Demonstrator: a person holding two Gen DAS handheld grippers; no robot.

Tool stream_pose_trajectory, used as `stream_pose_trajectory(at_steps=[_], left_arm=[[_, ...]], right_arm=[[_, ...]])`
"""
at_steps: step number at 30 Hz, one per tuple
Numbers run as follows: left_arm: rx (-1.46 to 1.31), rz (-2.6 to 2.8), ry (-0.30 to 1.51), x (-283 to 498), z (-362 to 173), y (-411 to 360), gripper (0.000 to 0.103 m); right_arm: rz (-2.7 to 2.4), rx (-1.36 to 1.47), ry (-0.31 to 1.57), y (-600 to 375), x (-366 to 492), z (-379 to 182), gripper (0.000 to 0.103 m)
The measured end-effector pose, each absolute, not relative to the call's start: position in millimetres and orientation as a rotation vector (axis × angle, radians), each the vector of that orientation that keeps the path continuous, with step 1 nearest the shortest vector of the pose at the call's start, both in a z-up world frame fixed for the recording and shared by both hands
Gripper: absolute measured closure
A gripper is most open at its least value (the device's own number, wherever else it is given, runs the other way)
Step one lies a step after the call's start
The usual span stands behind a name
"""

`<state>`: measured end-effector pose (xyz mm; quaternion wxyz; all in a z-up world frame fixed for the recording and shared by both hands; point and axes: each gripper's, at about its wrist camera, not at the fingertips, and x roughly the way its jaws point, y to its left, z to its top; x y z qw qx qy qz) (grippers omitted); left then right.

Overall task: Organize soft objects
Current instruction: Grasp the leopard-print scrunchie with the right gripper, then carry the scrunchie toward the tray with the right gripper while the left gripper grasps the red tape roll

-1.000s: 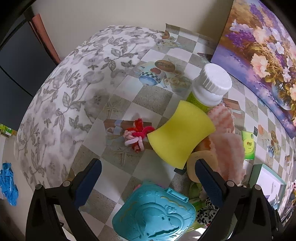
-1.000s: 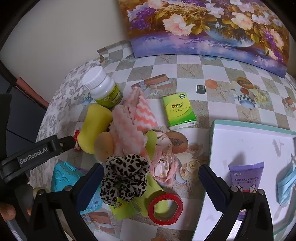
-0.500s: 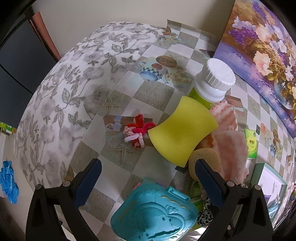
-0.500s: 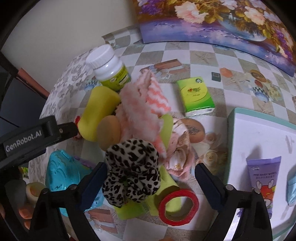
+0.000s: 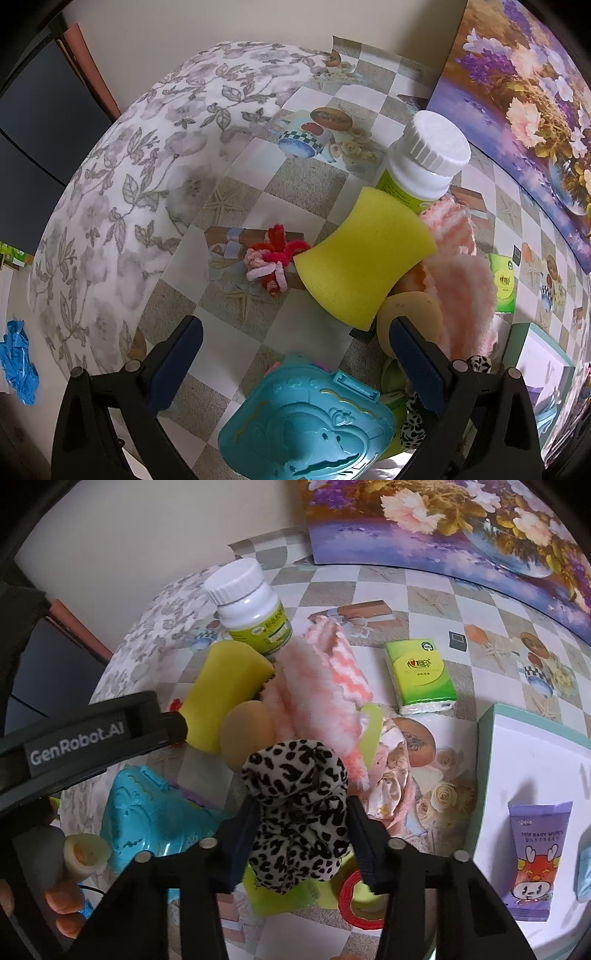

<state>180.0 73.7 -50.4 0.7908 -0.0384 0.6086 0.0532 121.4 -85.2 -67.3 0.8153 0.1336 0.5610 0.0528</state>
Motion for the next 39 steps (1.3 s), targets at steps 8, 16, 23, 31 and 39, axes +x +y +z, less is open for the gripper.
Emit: stream_pose_trajectory(at_steps=[8,16,23,31,39], left_arm=[[-0.078,0.11,1.309,178.9,-49.3,72.0,0.002],[-0.08,0.104,1.307,178.4,-48.0,71.6,0.002],[-0.077,0.1,1.304,177.5,-46.4,69.1,0.002],[-0.074,0.097,1.298,177.3,-44.2,67.8,0.002],[-0.07,0.086,1.293,176.6,-41.6,64.8,0.002]], right_arm=[[0.127,0.318,1.192,-91.5,119.1,-65.0,0.062],[0.139,0.341,1.186,-96.0,116.0,-60.3,0.068],[0.147,0.354,1.185,-100.8,115.0,-59.5,0.076],[0.149,0.372,1.162,-107.8,111.4,-52.1,0.079],[0.14,0.399,1.121,-122.4,106.5,-37.3,0.08]])
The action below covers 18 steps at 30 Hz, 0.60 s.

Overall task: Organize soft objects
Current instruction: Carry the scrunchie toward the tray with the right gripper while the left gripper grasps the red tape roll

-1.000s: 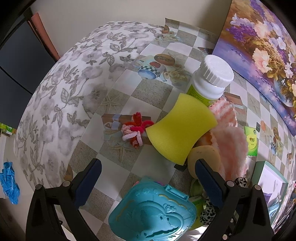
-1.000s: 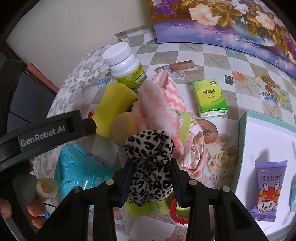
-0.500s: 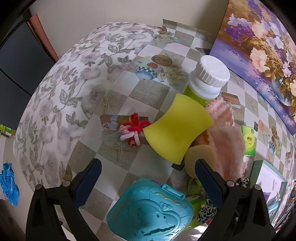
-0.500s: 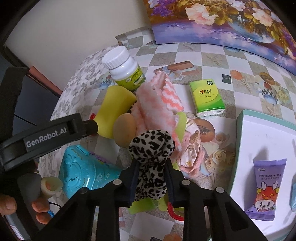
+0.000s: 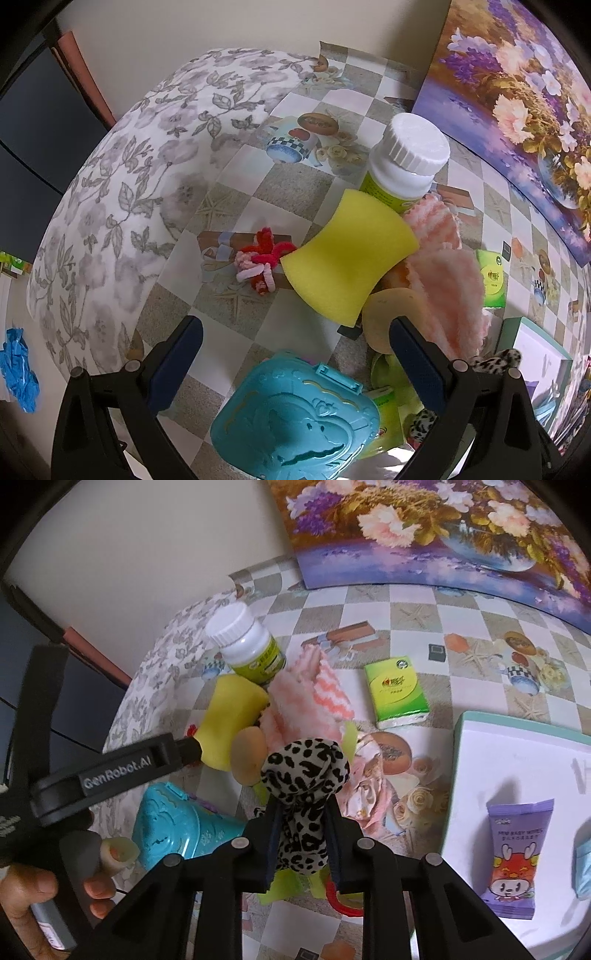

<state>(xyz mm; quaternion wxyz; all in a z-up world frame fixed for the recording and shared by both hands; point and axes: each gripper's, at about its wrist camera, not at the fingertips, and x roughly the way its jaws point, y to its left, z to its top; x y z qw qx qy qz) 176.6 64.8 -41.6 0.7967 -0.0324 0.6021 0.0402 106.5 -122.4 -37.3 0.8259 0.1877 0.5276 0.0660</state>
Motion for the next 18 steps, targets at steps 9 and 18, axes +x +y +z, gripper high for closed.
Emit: stream_pose_trajectory(at_steps=[9,18], left_arm=[[-0.058,0.027,1.274,172.4,-30.0,49.9,0.002],[-0.01,-0.057,1.257,161.8,-18.8,17.2,0.002]], right_arm=[[0.061,0.457,1.07,-161.3,92.0,-16.3,0.08],[-0.059,0.511,1.054,-210.9,69.8,-11.2,0.08]])
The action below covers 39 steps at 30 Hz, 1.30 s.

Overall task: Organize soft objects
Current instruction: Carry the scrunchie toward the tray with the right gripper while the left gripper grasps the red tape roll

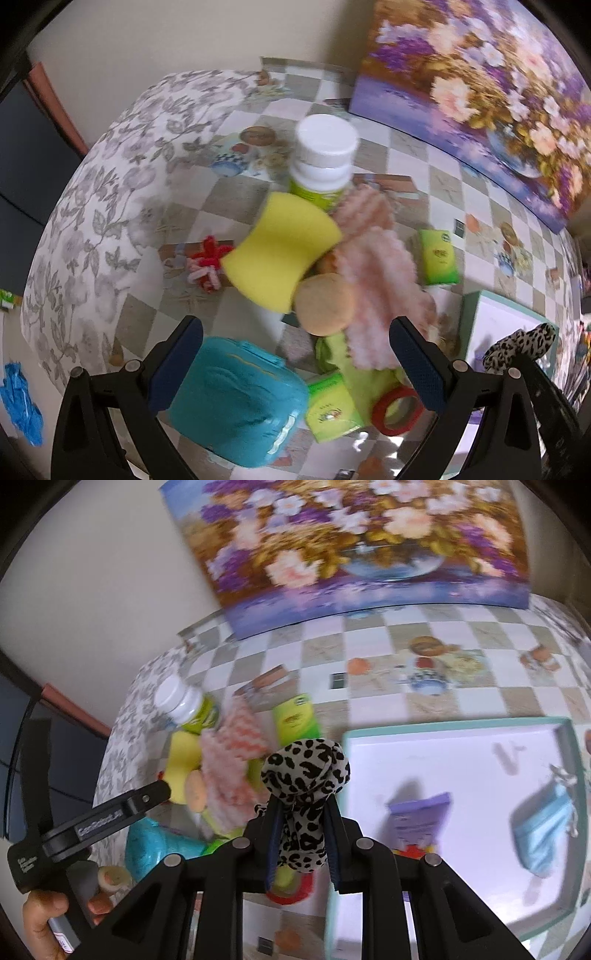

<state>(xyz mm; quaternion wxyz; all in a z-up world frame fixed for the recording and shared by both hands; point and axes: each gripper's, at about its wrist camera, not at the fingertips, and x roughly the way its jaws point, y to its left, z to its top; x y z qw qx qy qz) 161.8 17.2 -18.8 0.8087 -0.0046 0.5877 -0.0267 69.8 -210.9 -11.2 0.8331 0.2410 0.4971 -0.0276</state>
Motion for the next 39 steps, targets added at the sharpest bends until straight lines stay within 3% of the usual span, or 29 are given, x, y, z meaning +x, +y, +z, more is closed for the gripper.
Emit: stream_pose_trajectory(at_steps=[12,29,35,39], left_arm=[[0.126,-0.17,1.211,127.6,-8.3,-35.4,0.002],[0.298,-0.29,1.321,93.3,-55.9,-97.0,0.002],[0.321,-0.275,1.376,94.8,-77.6,-97.8,0.012],[0.331,-0.283,1.412,93.0,-89.5,-99.5,0.033]], right_arm=[[-0.159,0.586,1.01,-267.0,28.2,0.5,0.08],[-0.189,0.681,0.984,-295.5,-11.9,-0.8,0.08],[-0.18,0.687,0.991,-296.2,-10.1,-2.5,0.08],[-0.177,0.692,0.99,-296.1,-10.0,-3.0,0.08]])
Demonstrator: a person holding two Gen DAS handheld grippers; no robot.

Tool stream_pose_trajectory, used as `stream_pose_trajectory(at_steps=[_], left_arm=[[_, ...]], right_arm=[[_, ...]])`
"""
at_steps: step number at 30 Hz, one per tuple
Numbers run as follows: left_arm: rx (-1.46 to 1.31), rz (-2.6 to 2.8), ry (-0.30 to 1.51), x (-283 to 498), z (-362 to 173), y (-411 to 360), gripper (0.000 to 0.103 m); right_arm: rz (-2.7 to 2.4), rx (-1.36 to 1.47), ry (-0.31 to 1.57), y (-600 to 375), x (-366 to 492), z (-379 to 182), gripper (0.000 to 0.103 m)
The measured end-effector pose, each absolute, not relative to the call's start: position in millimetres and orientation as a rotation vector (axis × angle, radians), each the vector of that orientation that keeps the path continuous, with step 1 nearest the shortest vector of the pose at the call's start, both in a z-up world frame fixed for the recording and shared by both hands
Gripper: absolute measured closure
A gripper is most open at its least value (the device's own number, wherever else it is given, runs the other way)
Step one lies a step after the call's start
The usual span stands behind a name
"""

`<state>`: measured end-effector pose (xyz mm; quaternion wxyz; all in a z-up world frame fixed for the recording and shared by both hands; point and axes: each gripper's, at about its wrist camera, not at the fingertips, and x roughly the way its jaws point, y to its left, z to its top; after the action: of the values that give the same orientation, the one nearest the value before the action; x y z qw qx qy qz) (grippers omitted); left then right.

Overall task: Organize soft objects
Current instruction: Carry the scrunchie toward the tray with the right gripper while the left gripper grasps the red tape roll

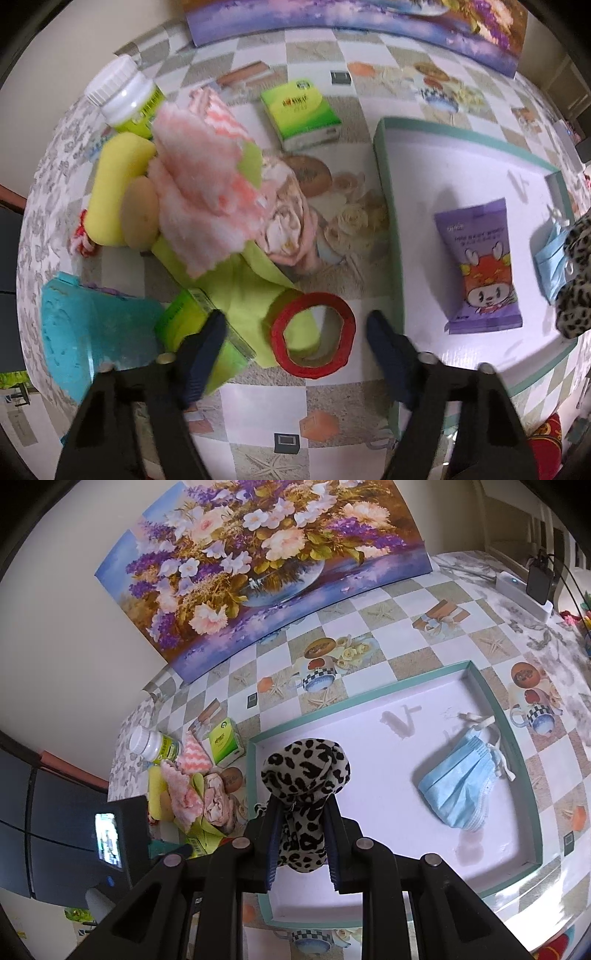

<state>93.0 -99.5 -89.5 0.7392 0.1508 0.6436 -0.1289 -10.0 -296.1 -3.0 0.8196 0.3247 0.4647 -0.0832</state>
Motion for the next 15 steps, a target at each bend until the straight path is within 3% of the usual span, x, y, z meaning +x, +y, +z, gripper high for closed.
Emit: stream_pose_trajectory(at_steps=[3,4,5,15], left_arm=[[0.325,-0.301,1.448,91.2,-98.8,-102.3,0.038],[0.327,-0.306,1.456,90.4,-101.8,-104.0,0.047],[0.327,-0.309,1.463,89.4,-104.1,-105.4,0.049],[0.308,-0.325,1.437,88.0,-98.0,-105.7,0.049]], right_arm=[[-0.173,0.695,0.989,-296.6,-9.5,-3.3,0.08],[-0.173,0.696,0.991,-296.5,-9.4,-3.7,0.08],[-0.174,0.697,0.993,-296.6,-9.3,-3.8,0.08],[-0.181,0.712,0.996,-301.3,-9.4,-4.6,0.08]])
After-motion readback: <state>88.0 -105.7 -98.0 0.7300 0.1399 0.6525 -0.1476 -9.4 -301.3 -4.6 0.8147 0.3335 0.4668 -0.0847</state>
